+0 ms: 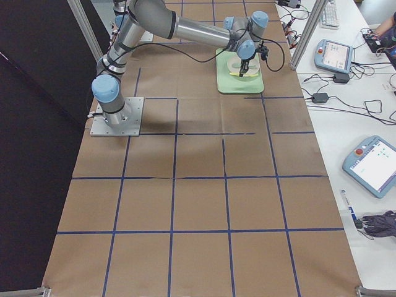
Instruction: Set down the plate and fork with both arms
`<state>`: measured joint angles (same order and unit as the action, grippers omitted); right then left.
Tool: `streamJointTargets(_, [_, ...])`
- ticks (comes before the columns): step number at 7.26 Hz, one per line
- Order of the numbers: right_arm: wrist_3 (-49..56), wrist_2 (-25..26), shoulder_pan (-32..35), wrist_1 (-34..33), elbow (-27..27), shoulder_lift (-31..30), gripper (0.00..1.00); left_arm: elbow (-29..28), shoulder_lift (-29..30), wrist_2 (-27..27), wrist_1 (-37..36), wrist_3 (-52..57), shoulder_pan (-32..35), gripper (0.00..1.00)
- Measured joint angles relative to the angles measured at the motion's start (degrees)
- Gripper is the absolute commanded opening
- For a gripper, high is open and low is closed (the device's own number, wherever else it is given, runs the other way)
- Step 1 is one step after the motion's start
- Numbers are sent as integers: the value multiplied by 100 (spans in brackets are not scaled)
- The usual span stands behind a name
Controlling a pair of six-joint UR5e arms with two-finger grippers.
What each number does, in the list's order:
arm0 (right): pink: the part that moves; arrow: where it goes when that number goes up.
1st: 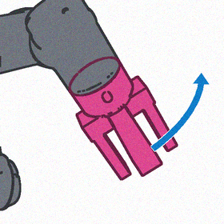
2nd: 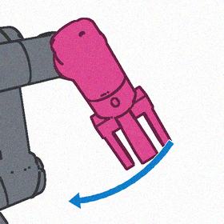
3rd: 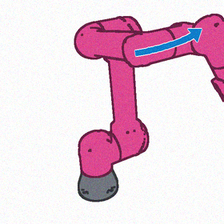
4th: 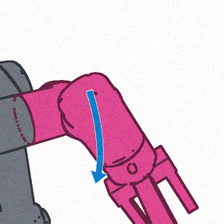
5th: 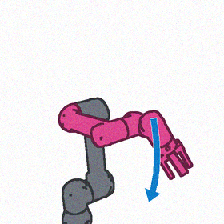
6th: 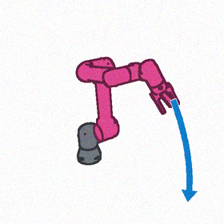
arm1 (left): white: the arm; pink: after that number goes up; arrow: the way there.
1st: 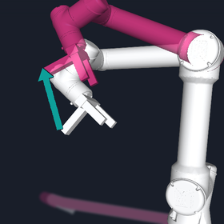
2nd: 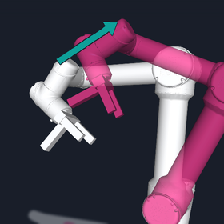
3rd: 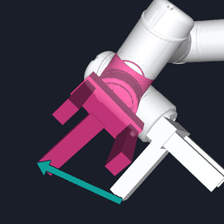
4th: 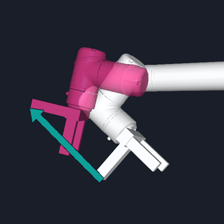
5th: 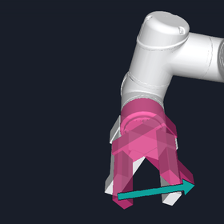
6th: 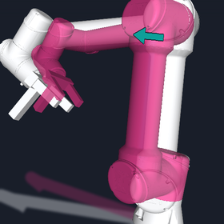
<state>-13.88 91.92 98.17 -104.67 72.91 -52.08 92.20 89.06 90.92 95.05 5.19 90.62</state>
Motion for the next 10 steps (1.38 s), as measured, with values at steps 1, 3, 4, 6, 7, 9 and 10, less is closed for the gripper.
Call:
streamJointTargets(1, [22,-10,-34,-45,8,63,3,0,1,-2,-3,0,0,100])
streamJointTargets(3, [33,-26,-39,-224,9,295,3,0,1,-4,-4,0,0,100])
streamJointTargets(4, [34,-19,-39,-368,8,399,4,0,1,-4,-7,0,0,100])
streamJointTargets(6, [32,6,-55,-498,6,491,73,0,-1,-4,-12,0,0,100])
streamJointTargets(7, [27,21,-58,-505,6,481,100,0,-1,-4,-13,-2,0,100])
streamJointTargets(9, [18,32,-80,-445,10,463,100,0,5,-4,-13,-8,0,100])
streamJointTargets(10, [17,30,-105,-411,8,427,100,0,9,-6,-13,-8,2,100])
